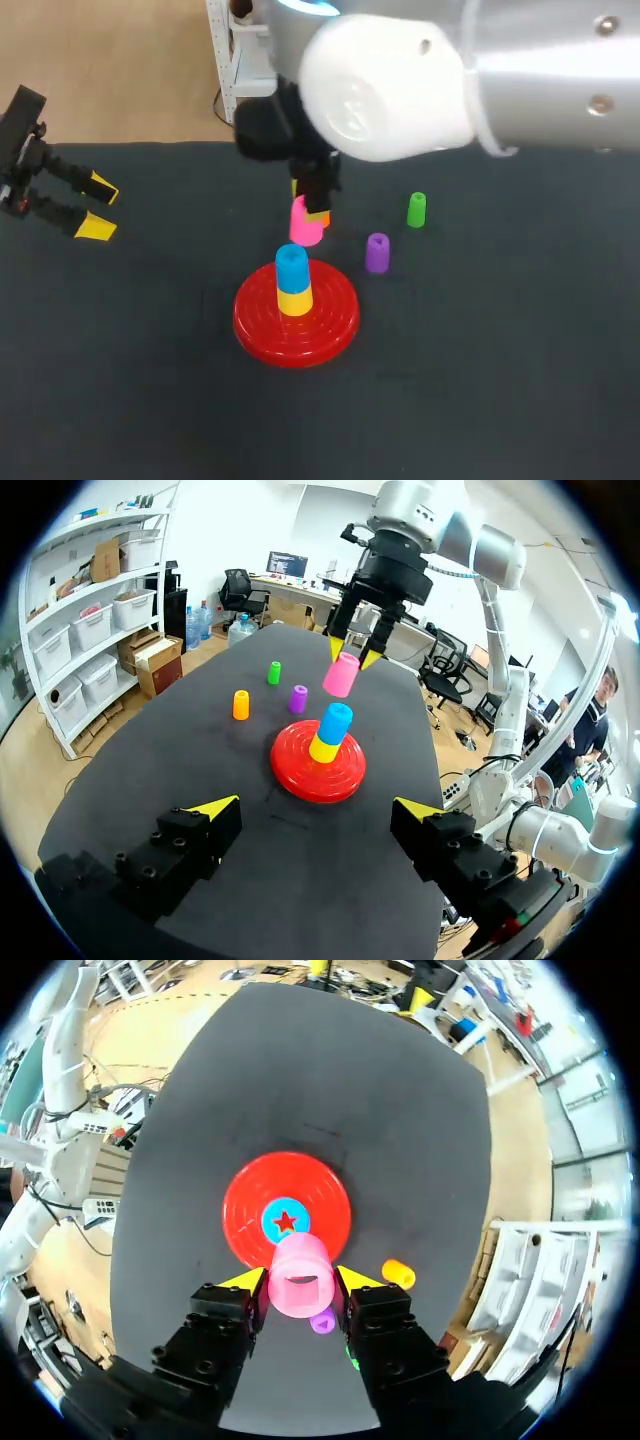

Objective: Pick up and stack the cylinders on the red base in this order: pink,purple,orange,green

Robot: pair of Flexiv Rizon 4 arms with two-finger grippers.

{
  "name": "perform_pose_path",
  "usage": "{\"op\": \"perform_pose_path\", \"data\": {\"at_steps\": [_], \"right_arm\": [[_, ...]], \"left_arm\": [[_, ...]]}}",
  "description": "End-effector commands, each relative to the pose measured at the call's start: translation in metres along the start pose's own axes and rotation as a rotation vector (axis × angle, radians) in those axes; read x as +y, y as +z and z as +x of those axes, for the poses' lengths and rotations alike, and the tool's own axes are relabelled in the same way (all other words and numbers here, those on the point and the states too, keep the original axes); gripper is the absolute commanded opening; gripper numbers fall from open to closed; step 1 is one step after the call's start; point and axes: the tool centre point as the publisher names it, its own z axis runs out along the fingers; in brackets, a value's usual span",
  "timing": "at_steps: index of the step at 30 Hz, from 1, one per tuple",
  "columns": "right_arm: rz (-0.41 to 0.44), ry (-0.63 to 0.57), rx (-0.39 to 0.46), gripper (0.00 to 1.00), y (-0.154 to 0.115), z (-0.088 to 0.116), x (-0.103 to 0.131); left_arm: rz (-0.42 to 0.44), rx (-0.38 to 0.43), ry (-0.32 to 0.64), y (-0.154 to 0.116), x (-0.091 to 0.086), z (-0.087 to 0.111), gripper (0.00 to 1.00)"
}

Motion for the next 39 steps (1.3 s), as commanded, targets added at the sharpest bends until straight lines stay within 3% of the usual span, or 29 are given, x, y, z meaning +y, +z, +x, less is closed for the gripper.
{"op": "perform_pose_path", "data": {"at_steps": [1,18,39], "right_arm": [[-0.023,-0.013,0.019,0.0,0.007,-0.012,-0.004],[-0.072,-0.044,0.034,0.0,0.016,-0.023,-0.002],[-0.106,-0.059,0.047,0.0,0.018,-0.017,0.006]], "left_arm": [[0.004,0.002,0.0,0.0,0.002,0.0,1.0],[0.004,0.002,0.0,0.0,0.002,0.0,1.0],[0.004,0.002,0.0,0.0,0.002,0.0,1.0]]}}
